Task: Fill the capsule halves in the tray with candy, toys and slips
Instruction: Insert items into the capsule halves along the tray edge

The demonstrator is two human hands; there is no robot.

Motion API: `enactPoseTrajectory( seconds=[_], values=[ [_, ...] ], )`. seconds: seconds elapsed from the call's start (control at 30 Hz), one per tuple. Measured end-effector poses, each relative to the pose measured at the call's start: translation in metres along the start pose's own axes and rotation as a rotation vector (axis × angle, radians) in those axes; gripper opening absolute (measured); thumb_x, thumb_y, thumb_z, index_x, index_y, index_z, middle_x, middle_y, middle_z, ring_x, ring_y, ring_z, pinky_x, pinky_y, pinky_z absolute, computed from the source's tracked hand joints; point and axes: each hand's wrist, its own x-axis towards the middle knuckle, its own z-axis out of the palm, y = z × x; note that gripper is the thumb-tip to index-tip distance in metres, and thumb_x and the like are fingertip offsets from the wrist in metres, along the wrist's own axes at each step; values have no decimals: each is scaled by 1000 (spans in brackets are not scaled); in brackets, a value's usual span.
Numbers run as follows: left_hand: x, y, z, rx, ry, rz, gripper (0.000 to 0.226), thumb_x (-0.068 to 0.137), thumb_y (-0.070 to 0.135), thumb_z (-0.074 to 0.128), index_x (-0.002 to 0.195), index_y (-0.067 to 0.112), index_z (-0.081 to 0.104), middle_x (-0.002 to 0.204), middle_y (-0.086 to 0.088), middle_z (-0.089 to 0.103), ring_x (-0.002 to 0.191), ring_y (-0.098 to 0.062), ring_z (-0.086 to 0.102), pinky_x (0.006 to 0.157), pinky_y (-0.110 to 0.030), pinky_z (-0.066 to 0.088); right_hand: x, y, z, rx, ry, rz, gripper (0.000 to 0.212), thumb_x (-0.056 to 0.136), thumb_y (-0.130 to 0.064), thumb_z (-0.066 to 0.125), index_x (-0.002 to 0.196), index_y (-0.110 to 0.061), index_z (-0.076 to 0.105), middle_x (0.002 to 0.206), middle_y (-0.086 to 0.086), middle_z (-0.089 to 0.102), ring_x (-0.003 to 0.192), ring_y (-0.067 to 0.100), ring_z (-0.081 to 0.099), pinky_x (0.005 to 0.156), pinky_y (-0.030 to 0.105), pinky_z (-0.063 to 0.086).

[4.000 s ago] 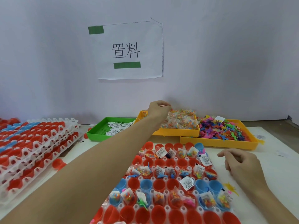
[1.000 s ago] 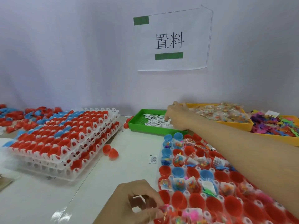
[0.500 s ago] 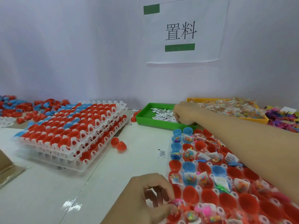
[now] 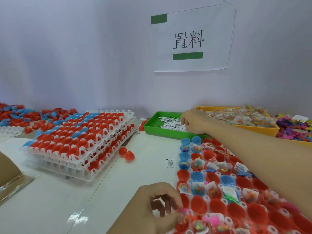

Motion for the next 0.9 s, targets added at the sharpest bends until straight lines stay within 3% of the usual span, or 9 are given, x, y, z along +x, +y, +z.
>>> enactPoseTrajectory(
  seconds=[0.07,0.13,0.27,0.4,0.5,0.63,0.73,0.8,0.9],
  values=[
    [0,-3,1,17,37,1,2,77,28,75,78,29,73,78,6,68,72,-8,59,77,-36,53,2,-2,2,-67,-84,29,32,92,-5,58,119,-21,66,110,-1,66,116,24,53,104,50,30],
    [-1,-3,3,3,89,-6,6,79,32,68,82,29,73,81,4,69,78,-15,61,79,-37,53,4,-5,3,-117,-144,40,32,92,-5,60,118,-21,69,115,-1,66,118,25,52,107,58,22],
    [9,-7,0,-14,316,4,7,89,24,65,87,30,69,86,7,67,75,-6,59,64,-21,48,5,-9,1,-155,-131,47,34,88,5,59,99,-23,77,100,-6,70,107,22,55,101,56,26],
    [45,-5,-13,146,517,34,10,91,24,61,90,32,66,83,15,65,76,1,58,61,-8,44,6,-5,-1,-75,-91,54,18,88,-5,69,85,-22,75,92,-9,70,94,16,48,96,48,31],
    [78,-12,-19,152,592,0,10,93,21,58,95,27,66,86,13,63,76,-3,59,58,-6,44,4,-4,-5,6,-71,63,13,86,-12,75,79,-22,71,77,-11,61,92,16,48,89,44,31],
    [95,-38,-9,40,663,-96,15,95,15,54,96,25,65,91,9,64,79,-10,61,55,-7,44,1,-5,-9,32,-22,37,9,90,-13,71,87,-21,74,72,-19,56,95,17,51,98,45,35],
    [97,-49,-8,71,661,-94,16,94,13,54,95,25,64,89,10,64,75,-9,60,57,-8,44,-2,-7,-13,30,27,-4,13,93,-11,68,103,-15,75,96,-6,72,104,21,61,99,46,45],
    [96,-51,-11,61,675,-104,16,95,13,53,96,25,64,89,8,64,74,-8,60,58,-9,44,-4,-8,-14,9,60,-4,26,95,-8,63,119,-14,70,115,9,70,107,26,64,93,44,52],
    [94,-51,-13,27,690,-127,16,95,15,52,98,26,62,93,6,64,81,-13,63,61,-17,46,-7,-10,-18,-40,99,-15,37,96,-3,55,129,-18,62,120,13,63,108,31,61,86,40,52]
  ],
)
